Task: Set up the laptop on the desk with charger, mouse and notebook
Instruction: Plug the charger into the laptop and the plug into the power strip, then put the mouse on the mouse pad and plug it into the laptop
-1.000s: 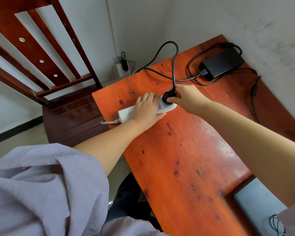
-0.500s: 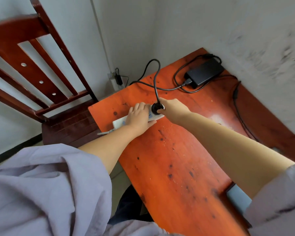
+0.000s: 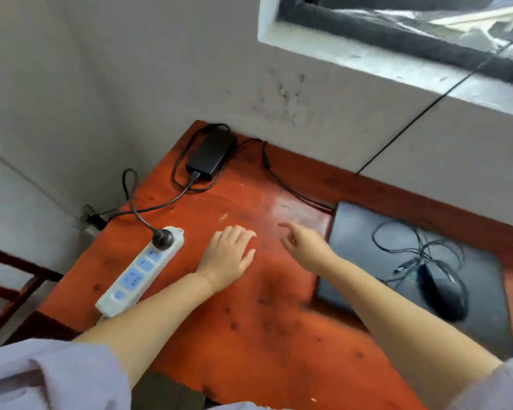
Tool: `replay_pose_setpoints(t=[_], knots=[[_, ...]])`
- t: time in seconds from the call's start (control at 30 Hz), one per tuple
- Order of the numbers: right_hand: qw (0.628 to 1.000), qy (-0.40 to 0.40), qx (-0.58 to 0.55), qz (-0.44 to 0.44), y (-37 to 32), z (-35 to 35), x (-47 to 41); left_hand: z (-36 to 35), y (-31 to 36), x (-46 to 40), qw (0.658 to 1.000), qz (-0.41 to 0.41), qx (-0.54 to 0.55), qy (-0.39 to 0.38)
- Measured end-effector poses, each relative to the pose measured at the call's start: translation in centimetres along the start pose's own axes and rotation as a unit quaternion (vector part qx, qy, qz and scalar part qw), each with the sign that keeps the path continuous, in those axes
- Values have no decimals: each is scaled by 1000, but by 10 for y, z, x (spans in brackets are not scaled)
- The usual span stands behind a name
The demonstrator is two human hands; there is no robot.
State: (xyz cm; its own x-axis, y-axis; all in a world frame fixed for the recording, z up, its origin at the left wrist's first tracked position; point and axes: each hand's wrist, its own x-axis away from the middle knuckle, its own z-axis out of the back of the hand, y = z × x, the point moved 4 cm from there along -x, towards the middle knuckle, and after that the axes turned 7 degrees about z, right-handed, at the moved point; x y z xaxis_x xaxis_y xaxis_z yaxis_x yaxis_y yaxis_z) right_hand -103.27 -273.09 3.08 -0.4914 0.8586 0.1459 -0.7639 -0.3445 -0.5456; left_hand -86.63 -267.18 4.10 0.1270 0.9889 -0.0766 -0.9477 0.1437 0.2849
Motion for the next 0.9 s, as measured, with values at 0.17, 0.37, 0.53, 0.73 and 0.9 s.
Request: replay_pose_setpoints(t=[0.17, 0.37, 0.53, 0.73, 0.9], knots=[[983, 104, -47, -140, 72, 44, 86, -28, 94, -49, 986, -157, -5, -50], [919, 278, -23, -278, 144, 82, 202, -77, 201, -66, 961, -233, 34, -143], [907, 255, 41, -332, 191, 92, 221, -111, 270, -72, 974, -117, 8, -196], [930, 161, 61, -324, 220, 81, 200, -133, 312, -80, 967, -33, -137, -213], [917, 220, 9, -331, 243, 99, 224, -132, 335, -96, 960, 31, -39, -277]])
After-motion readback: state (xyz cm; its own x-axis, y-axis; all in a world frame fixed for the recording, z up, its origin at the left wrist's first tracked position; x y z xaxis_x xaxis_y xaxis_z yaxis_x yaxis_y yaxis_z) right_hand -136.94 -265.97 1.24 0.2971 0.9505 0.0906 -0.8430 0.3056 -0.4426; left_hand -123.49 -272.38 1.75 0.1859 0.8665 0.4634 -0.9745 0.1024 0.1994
